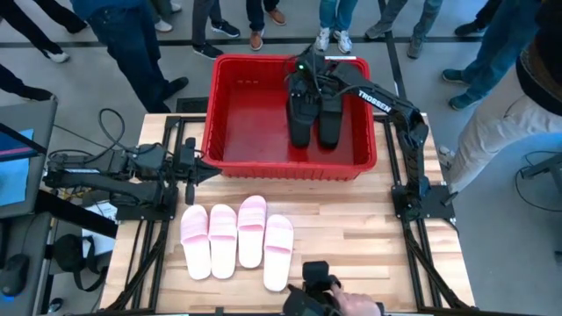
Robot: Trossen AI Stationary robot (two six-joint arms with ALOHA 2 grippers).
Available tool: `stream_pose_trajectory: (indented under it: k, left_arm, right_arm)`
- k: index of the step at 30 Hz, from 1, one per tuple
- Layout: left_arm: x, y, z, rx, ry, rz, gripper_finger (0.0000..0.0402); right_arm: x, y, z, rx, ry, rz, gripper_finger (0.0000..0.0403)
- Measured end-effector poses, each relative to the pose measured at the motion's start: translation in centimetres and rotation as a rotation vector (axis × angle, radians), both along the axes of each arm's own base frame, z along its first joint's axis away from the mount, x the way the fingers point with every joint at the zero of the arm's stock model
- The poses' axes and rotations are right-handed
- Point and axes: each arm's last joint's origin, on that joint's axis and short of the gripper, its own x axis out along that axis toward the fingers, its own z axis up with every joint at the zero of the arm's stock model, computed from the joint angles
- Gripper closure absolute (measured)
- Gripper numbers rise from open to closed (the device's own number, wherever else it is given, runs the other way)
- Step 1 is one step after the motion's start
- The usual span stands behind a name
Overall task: Pick and place slides into bin
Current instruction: Put the black slide into the red container
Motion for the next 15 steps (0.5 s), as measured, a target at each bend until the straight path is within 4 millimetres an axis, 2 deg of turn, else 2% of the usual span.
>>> stream_pose_trajectory:
  k: [15]
  left_arm:
    - [-0.01,0.06,0.00,0.013,0.001,0.017,0.0401]
  right_arm:
    - [-0.49,-0.70,-0.02,0.035,-0.023,0.017,0.0403]
